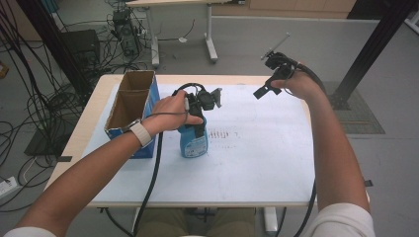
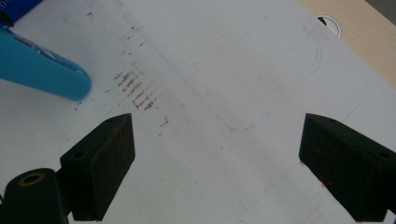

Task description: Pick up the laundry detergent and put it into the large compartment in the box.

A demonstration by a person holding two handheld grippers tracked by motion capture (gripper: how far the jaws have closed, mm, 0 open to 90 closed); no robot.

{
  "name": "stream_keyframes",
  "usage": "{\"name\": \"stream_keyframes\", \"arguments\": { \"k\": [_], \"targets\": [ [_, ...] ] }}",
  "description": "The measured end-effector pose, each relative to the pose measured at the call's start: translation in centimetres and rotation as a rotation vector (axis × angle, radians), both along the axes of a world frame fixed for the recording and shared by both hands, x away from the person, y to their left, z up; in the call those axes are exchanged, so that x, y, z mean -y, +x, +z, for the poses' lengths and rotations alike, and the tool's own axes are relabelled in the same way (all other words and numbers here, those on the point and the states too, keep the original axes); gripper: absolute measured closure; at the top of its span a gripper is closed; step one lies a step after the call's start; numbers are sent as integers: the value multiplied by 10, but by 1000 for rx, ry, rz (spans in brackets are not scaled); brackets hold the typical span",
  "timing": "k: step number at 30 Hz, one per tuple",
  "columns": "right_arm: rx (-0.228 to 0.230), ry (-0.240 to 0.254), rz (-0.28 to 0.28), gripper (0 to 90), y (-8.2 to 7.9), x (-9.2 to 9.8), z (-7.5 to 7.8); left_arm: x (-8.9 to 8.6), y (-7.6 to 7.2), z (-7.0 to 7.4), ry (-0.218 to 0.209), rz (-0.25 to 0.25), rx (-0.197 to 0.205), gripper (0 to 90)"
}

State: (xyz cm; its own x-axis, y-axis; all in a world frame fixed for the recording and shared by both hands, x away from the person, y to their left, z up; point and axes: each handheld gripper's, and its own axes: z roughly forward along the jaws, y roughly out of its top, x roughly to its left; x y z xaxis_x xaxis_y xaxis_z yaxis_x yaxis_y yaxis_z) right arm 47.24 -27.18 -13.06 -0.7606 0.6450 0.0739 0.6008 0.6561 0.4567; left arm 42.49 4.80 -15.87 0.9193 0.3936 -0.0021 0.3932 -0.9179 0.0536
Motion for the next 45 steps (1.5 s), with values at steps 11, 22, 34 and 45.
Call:
{"name": "stream_keyframes", "arguments": {
  "k": [11, 22, 34, 45],
  "targets": [
    [-4, -4, 9, 107, 1, -5, -1, -1, -1, 0, -8, 11, 0, 384],
    [0, -1, 20, 107, 2, -5, -2, 0, 2, 0, -2, 1, -4, 384],
    [2, -2, 13, 107, 0, -3, 0, -1, 3, 0, -6, 0, -7, 385],
    [0, -4, 16, 107, 0, -4, 0, -1, 2, 0, -7, -2, -3, 385]
  ]
}}
